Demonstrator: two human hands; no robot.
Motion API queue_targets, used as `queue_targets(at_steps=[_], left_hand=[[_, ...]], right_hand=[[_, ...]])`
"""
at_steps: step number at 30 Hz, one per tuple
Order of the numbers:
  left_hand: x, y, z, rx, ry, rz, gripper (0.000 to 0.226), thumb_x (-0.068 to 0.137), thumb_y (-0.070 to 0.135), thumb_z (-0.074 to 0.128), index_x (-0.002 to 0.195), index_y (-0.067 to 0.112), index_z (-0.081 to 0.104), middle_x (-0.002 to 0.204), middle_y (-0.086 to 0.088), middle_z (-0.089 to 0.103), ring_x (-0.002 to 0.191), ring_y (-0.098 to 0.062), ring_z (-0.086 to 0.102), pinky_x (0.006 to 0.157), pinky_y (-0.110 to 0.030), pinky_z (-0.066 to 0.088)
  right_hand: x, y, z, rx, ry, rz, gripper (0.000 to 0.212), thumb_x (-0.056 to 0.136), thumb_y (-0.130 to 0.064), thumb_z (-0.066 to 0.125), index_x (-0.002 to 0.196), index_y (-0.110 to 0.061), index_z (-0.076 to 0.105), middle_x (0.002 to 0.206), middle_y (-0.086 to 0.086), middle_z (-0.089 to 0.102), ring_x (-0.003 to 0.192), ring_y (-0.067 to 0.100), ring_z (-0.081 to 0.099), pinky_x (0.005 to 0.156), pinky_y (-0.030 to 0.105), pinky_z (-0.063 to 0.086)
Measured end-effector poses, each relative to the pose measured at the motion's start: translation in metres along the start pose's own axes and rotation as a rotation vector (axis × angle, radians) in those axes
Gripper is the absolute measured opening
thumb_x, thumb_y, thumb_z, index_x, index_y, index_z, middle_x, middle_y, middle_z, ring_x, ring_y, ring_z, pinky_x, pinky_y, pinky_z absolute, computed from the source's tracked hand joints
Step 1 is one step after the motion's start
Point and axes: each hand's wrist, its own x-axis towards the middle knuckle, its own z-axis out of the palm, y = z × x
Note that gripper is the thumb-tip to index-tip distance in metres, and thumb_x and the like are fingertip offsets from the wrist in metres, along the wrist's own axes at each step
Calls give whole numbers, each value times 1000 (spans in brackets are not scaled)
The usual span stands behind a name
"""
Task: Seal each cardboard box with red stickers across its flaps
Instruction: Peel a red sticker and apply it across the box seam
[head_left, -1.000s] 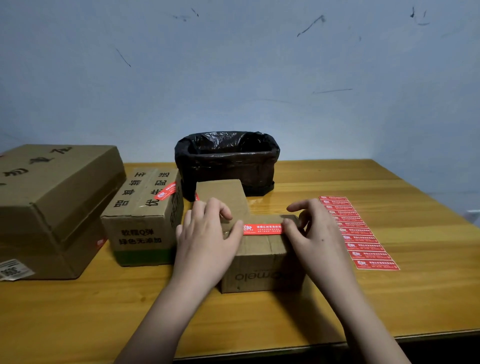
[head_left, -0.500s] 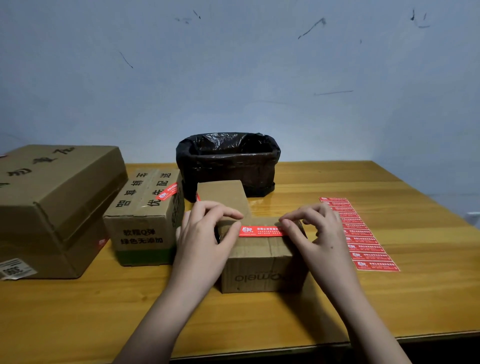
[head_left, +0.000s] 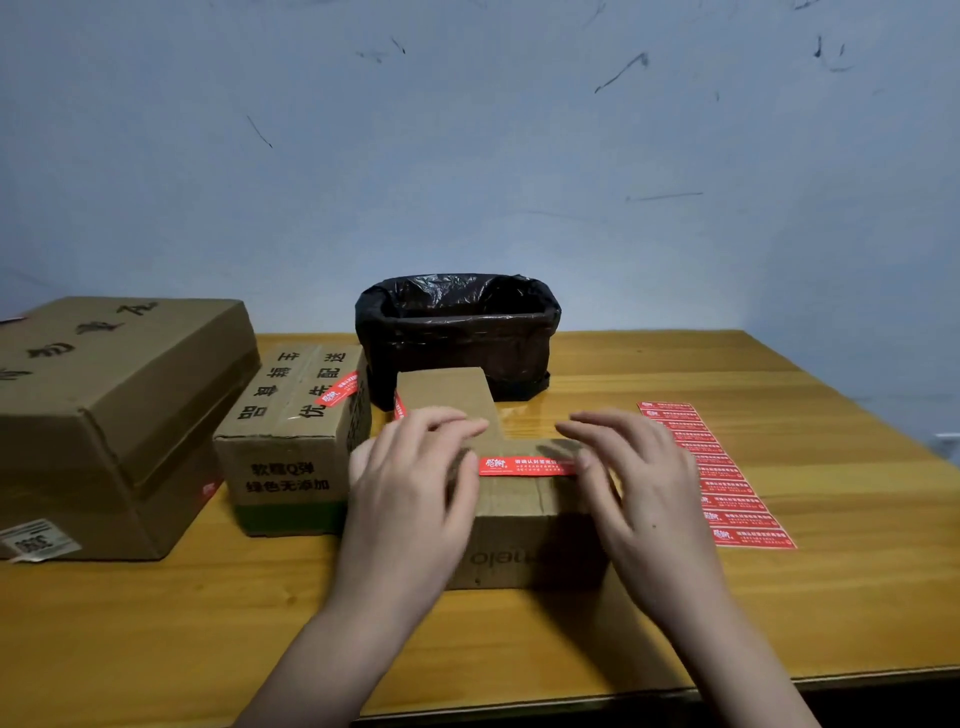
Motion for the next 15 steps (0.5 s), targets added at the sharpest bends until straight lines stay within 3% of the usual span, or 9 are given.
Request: queue_targets(at_steps=[2, 6, 15], left_hand=[[-5, 7, 2, 149, -64, 113, 41, 91, 33, 38, 124, 24, 60, 123, 6, 57, 117, -12, 51, 101, -38, 34], [-15, 13, 12, 303, -174, 215, 51, 91, 33, 34, 132, 14, 58, 138, -1, 54, 131, -19, 48, 108, -49, 26], [-25, 13, 18, 376, -269, 205, 59, 89, 39, 33, 138, 11, 50, 143, -4, 50, 134, -17, 45, 108, -42, 23]], right_hand=[[-5, -11, 0, -175, -79, -122, 44, 92, -38, 36, 124, -24, 62, 132, -8, 57, 133, 16, 44, 104, 38, 28], [-17, -19, 4, -289, -199, -151, 55, 89, -39, 34, 134, -17, 56, 143, -2, 51, 141, 18, 35, 111, 44, 20], [-32, -17, 8, -369, -256, -137, 61, 89, -43, 35, 140, -13, 50, 148, 2, 45, 141, 19, 35, 110, 41, 21]])
